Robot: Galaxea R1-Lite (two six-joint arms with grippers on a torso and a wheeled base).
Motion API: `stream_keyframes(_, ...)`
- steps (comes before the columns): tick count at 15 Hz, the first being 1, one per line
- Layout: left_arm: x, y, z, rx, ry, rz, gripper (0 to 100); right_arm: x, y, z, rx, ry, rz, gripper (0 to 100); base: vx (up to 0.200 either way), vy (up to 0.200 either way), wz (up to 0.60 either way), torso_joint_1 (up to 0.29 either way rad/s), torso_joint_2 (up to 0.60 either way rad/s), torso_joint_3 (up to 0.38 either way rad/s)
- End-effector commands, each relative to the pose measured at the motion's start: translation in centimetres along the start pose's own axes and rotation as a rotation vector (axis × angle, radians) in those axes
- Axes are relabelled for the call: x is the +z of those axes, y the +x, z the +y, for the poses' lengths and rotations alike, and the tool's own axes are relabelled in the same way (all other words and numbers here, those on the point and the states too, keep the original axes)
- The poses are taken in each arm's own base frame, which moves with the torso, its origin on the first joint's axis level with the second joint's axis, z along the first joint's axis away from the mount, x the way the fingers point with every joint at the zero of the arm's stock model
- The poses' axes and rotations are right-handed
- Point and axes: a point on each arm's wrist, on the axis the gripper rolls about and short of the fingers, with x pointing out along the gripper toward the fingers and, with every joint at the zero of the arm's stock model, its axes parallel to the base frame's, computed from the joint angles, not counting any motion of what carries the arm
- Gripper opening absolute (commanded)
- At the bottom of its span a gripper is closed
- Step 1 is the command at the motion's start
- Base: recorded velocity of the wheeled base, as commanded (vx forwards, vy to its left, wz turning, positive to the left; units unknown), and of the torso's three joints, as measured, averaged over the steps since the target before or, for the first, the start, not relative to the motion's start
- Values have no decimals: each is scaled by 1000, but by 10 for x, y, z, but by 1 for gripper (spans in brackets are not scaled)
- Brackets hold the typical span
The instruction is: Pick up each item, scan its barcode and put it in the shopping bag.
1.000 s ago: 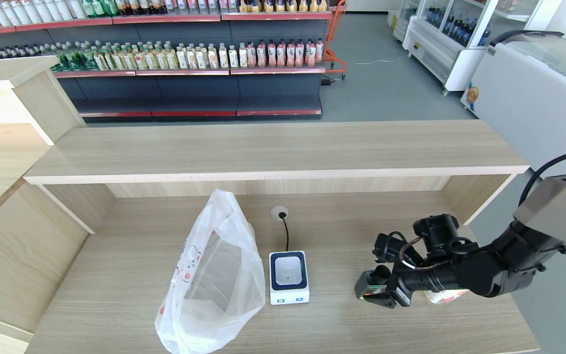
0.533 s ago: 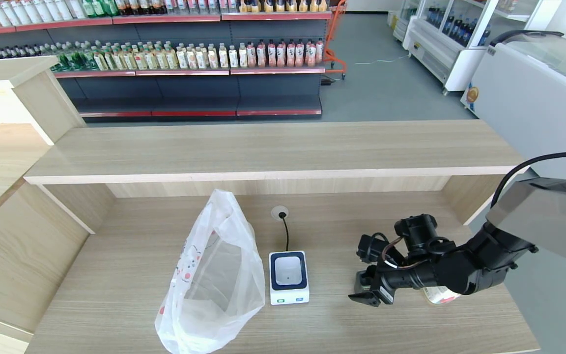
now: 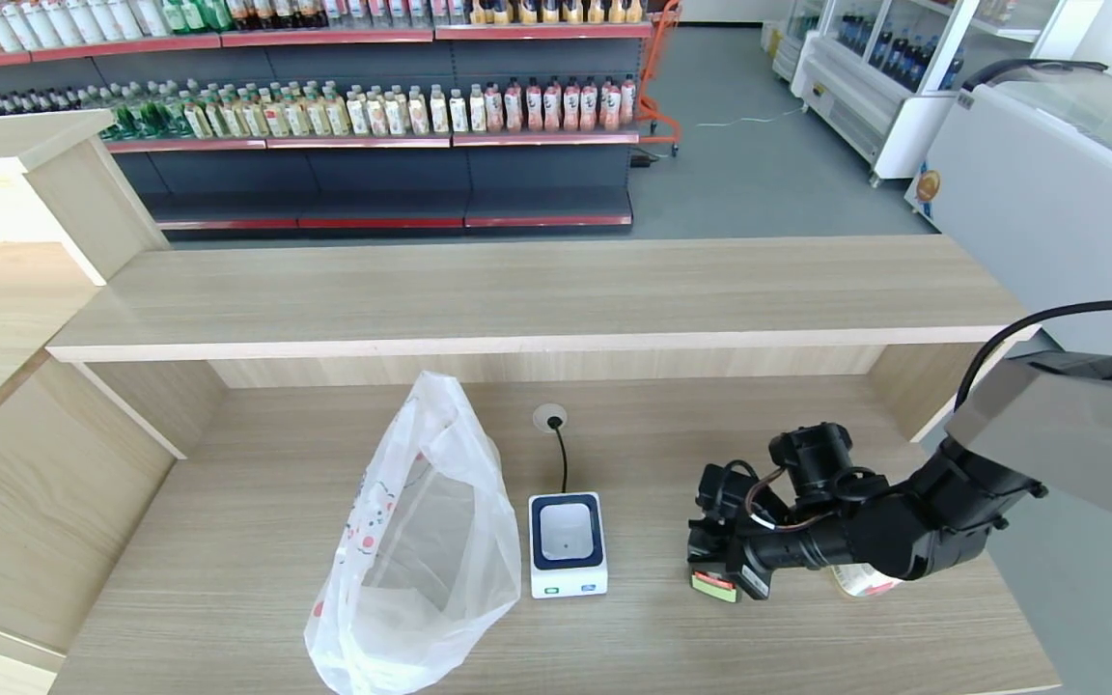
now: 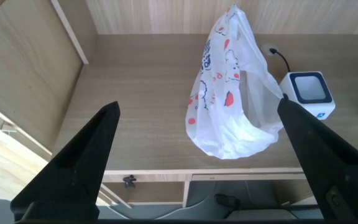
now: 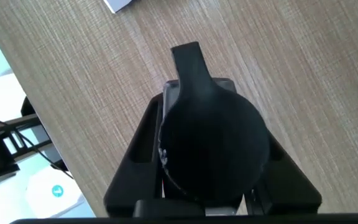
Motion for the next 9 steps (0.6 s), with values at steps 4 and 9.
stream_keyframes(4, 0, 0, 0, 0, 0, -1, 100, 12, -70, 0, -120, 114, -102, 0, 0, 0, 0, 0, 0, 0)
stream_keyframes(9, 0, 0, 0, 0, 0, -1, 100, 12, -172, 12, -450, 18, -301, 0, 0, 0, 0, 0, 0, 0)
